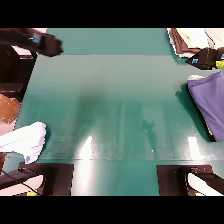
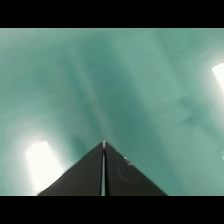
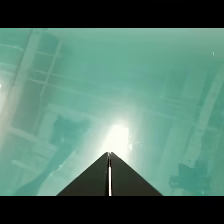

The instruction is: Fold the shirts.

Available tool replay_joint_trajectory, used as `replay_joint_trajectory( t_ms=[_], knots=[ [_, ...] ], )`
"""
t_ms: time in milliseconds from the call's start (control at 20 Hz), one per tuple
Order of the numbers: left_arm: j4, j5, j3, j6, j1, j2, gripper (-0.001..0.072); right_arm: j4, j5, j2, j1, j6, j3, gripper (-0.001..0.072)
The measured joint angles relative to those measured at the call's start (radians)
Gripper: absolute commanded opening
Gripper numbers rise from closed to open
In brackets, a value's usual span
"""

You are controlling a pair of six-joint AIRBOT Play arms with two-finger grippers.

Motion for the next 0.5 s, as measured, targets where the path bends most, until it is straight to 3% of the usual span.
replay_joint_trajectory(
  t_ms=[200, 450, 500],
  knots=[
    [0.111, -0.080, -0.182, -0.018, 0.124, 0.175, 0.0029, 0.000, 0.000, 0.000, 0.000, 0.000, 0.000, 0.0017],
    [0.190, -0.132, -0.569, -0.024, 0.285, 0.357, 0.0033, -0.001, 0.000, 0.000, 0.000, 0.000, 0.000, 0.0017],
    [0.194, -0.133, -0.645, -0.025, 0.309, 0.373, 0.0232, -0.001, 0.000, 0.000, 0.000, 0.000, 0.000, 0.0017]
  ],
)
